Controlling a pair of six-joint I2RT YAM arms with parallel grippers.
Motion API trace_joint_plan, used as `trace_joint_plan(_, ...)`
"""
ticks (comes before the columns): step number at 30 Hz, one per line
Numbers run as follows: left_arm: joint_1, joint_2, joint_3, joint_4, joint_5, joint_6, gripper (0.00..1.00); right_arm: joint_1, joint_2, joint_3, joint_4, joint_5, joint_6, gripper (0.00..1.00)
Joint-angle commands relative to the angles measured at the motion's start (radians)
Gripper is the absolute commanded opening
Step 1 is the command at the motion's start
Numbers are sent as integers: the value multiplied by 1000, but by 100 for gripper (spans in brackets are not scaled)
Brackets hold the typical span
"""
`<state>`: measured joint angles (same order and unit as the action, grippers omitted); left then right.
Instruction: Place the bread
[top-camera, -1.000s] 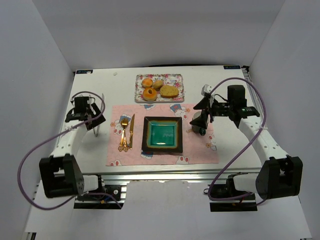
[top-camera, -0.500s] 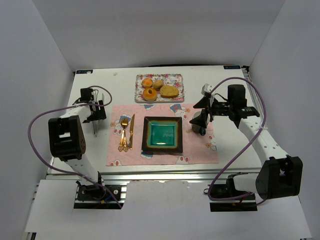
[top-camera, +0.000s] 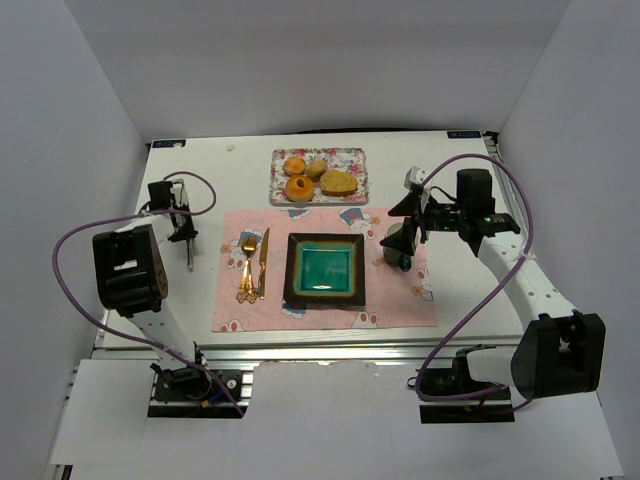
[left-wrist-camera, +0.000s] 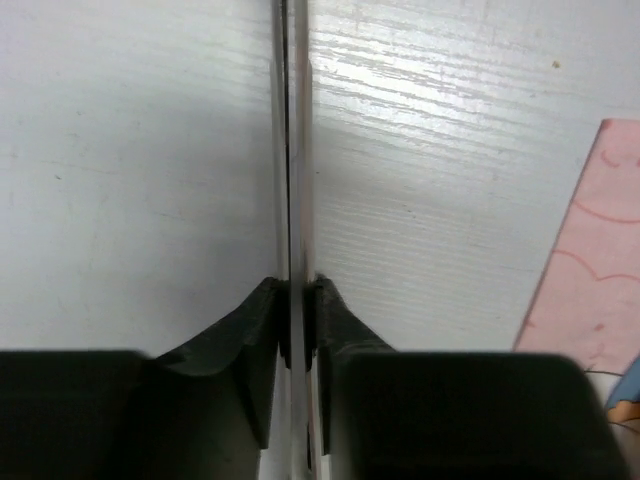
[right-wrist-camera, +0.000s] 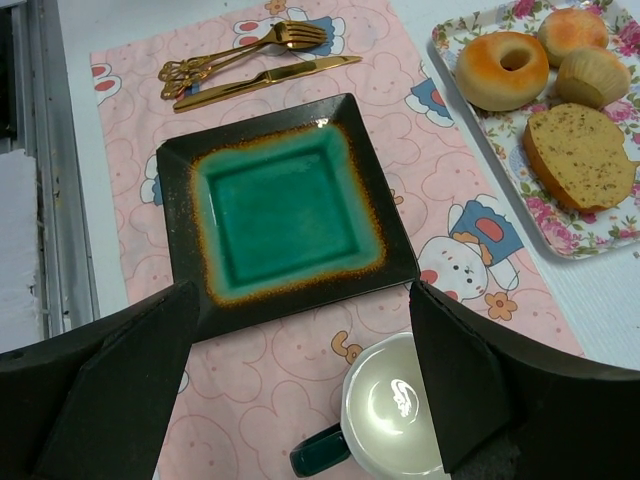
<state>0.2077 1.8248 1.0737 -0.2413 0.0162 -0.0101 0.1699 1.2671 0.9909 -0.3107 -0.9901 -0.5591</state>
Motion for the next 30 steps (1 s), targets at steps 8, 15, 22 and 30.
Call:
trace_joint_plan(8,7,-136,-23,10,168,-154,1,-17,-43,31,22,1,7,90)
trace_joint_plan(15,-148,-317,-21,83,372,-503,12,-20,-57,14,38,-4,33,89)
trace_joint_plan(22,-352,-343,41,90,335,-594,37,-24,-69,3,47,-13,37,89)
trace_joint_plan(30,-442,-271,196,-53,301,-538,47,-30,-90,-12,58,-16,41,89)
